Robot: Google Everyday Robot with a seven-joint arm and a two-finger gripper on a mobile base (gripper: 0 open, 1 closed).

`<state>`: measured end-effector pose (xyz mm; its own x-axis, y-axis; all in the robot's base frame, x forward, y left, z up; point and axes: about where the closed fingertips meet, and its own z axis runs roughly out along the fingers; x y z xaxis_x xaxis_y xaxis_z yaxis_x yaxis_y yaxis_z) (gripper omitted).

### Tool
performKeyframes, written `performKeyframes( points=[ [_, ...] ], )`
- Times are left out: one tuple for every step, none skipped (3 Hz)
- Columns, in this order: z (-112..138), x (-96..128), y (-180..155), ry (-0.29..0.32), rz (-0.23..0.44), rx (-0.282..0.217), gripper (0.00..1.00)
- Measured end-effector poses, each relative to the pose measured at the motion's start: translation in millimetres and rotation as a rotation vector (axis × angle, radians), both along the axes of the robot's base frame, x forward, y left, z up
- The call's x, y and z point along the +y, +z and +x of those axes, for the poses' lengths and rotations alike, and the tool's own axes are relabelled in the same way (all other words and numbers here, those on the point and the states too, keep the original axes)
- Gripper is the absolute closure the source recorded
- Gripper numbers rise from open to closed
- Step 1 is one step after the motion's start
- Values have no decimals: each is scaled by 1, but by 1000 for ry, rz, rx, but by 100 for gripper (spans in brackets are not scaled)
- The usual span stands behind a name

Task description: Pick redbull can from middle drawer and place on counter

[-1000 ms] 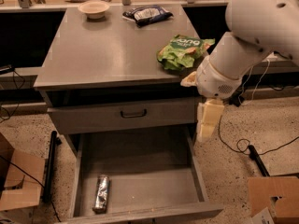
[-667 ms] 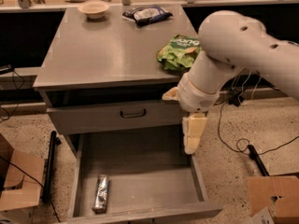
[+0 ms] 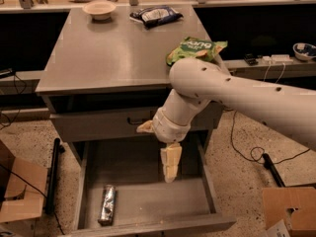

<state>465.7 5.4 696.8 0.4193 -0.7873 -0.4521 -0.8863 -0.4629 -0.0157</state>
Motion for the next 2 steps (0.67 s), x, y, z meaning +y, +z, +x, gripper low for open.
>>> performKeyframes(
  points=[
    [2, 41, -41, 41, 77, 56, 0],
    [2, 42, -49, 40, 80, 71, 0]
  ],
)
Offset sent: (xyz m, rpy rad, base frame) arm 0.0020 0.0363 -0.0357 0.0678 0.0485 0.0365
